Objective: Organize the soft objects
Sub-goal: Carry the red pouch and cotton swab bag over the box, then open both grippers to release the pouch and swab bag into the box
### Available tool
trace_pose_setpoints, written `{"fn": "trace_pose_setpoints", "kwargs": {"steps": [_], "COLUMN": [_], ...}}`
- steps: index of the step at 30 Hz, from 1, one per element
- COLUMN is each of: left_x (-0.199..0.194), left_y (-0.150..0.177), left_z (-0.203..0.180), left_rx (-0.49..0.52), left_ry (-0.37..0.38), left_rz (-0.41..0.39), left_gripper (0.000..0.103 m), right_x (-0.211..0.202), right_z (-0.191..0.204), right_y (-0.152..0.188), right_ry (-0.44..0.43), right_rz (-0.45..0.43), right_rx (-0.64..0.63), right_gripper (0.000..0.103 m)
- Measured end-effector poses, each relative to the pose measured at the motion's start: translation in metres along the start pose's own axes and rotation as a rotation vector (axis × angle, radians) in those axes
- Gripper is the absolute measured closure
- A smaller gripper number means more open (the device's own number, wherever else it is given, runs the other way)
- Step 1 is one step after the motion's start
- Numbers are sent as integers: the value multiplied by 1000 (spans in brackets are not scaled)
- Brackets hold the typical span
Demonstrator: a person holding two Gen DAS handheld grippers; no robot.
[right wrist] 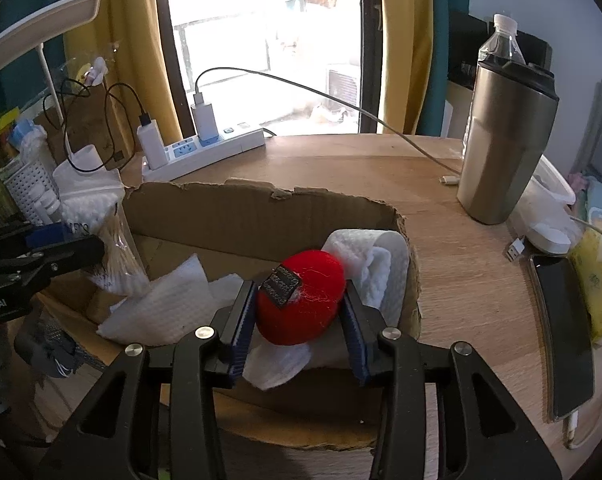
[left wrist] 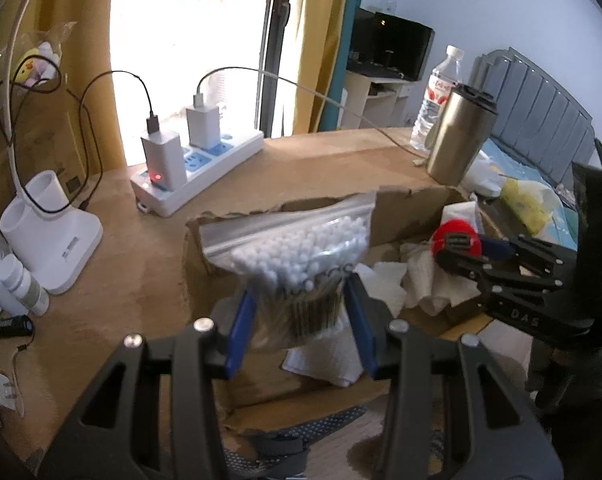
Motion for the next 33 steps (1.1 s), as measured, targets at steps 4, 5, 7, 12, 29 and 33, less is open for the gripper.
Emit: {"fn": "trace_pose_setpoints", "kwargs": {"steps": [4, 5, 7, 12, 29, 33], "left_x": [1, 1, 0, -9, -49, -57], "left_y": [1, 1, 0, -5, 3, 8], "left_z": [4, 5, 7, 10, 26, 28], "left_rx": [-14, -21, -34, -48, -79, -86], "left_ry": [-6, -3, 0, -7, -18, -18], "left_rz": [11, 16, 22, -3, -62, -74], "left_gripper": [57, 56, 49, 39, 34, 34], "right_x": [-5, -7, -10, -17, -52, -59], "right_z": [2, 2, 3, 6, 28, 34], "right_y": [-2, -3, -5, -6, -1, 3], "right_ry": [-5, -4, -1, 1, 17, 22], "right_rz": [-16, -21, -32, -45, -90, -96], "right_rx": [3, 4, 7, 6, -20, -25], "right_gripper": [52, 48, 45, 44, 44, 44]}}
Point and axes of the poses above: each gripper's, at about its wrist camera, not at the fingertips, and x roughly the way its jaws point, z to its left, y to its underside, the point moved 10 cm from there along x, roughly the way its jaws point, and after that the axes turned 14 degrees about -y, right-handed, at the moved point
